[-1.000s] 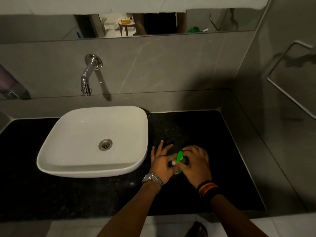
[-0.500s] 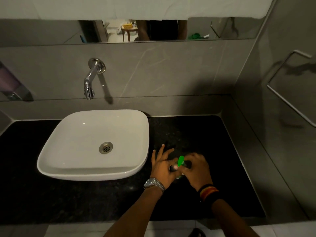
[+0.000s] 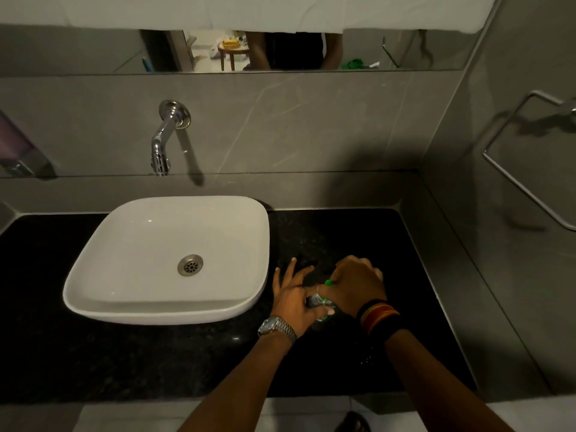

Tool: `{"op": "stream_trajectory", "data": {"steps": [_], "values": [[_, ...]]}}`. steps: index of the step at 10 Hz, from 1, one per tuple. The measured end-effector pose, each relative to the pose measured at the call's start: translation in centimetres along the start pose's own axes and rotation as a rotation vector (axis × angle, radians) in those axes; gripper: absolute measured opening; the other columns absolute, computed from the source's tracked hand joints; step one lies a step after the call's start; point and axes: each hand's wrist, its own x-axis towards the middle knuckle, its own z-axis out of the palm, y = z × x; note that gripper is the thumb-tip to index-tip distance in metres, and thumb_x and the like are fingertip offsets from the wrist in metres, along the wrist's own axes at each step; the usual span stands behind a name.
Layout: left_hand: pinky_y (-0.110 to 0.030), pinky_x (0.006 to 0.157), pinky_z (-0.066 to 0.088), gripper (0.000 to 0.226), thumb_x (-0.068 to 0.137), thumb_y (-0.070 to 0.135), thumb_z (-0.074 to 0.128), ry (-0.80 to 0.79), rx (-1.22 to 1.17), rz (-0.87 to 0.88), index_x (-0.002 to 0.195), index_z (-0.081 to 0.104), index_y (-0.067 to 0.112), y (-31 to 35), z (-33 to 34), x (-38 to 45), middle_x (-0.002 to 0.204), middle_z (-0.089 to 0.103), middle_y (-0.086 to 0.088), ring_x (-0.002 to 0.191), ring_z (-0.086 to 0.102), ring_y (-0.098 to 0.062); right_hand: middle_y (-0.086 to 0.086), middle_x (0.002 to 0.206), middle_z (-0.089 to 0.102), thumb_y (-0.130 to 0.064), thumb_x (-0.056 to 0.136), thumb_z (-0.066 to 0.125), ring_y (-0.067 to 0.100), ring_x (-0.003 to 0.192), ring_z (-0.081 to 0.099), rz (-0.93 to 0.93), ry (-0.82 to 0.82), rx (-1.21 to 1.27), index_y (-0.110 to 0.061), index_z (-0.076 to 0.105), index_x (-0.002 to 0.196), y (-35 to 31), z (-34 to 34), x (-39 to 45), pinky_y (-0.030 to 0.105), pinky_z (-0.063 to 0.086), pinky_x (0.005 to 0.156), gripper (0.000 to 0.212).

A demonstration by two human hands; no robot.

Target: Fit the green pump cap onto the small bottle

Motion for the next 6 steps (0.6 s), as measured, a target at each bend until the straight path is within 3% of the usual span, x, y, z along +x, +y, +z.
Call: {"op": "stream_trajectory", "data": {"steps": [1, 3, 4, 5, 6], "values": [[-0.037, 0.115, -0.024, 0.044, 0.066, 0.070, 0.072, 0.002, 0.009, -0.016, 0.096, 0.078, 0.037, 0.2, -0.2, 0.0, 0.150, 0.047, 0.009, 0.152, 0.005, -0.018, -0.001, 0.128, 0.055, -0.065, 0.067, 0.070, 0.024, 0.124, 0.045, -0.012, -0.072, 0.012, -0.028, 0.076, 0.091, -0.2, -0.7, 0.0, 0.046, 0.035, 0.107, 0.045], [-0.038, 0.114, -0.026, 0.045, 0.068, 0.067, 0.074, -0.064, 0.064, -0.029, 0.100, 0.078, 0.036, 0.8, -0.7, 0.1, 0.152, 0.044, 0.008, 0.153, 0.001, -0.019, -0.006, 0.122, 0.061, -0.057, 0.065, 0.075, 0.020, 0.123, 0.049, 0.001, -0.090, 0.126, -0.033, 0.077, 0.083, 0.1, -0.9, 0.2, 0.046, 0.037, 0.107, 0.030], [-0.038, 0.111, -0.030, 0.064, 0.065, 0.065, 0.080, -0.149, 0.076, -0.085, 0.121, 0.068, 0.036, 1.2, -1.3, 0.6, 0.158, 0.035, 0.004, 0.152, -0.007, -0.018, -0.016, 0.096, 0.067, -0.056, 0.065, 0.079, 0.011, 0.108, 0.060, -0.039, -0.113, 0.343, -0.033, 0.078, 0.082, 1.1, -1.8, -0.2, 0.041, 0.046, 0.102, 0.028], [-0.048, 0.119, -0.013, 0.119, 0.062, 0.059, 0.085, -0.382, 0.133, -0.168, 0.157, 0.019, 0.028, 1.7, -3.0, 1.1, 0.164, 0.021, -0.003, 0.153, -0.001, -0.027, -0.012, 0.087, 0.068, -0.039, 0.071, 0.084, 0.013, 0.095, 0.068, -0.077, -0.040, 0.606, -0.021, 0.080, 0.089, 2.2, -3.8, -1.6, 0.027, 0.053, 0.089, 0.026], [-0.048, 0.121, 0.017, 0.111, 0.073, 0.037, 0.086, -0.306, 0.196, -0.059, 0.158, 0.016, 0.020, 2.6, -5.8, 2.9, 0.162, 0.026, -0.010, 0.150, 0.017, -0.033, -0.002, 0.101, 0.075, -0.029, 0.073, 0.082, 0.017, 0.101, 0.070, -0.135, 0.124, 0.881, -0.020, 0.078, 0.097, 4.3, -7.7, -3.9, 0.033, 0.055, 0.090, 0.026]]}}
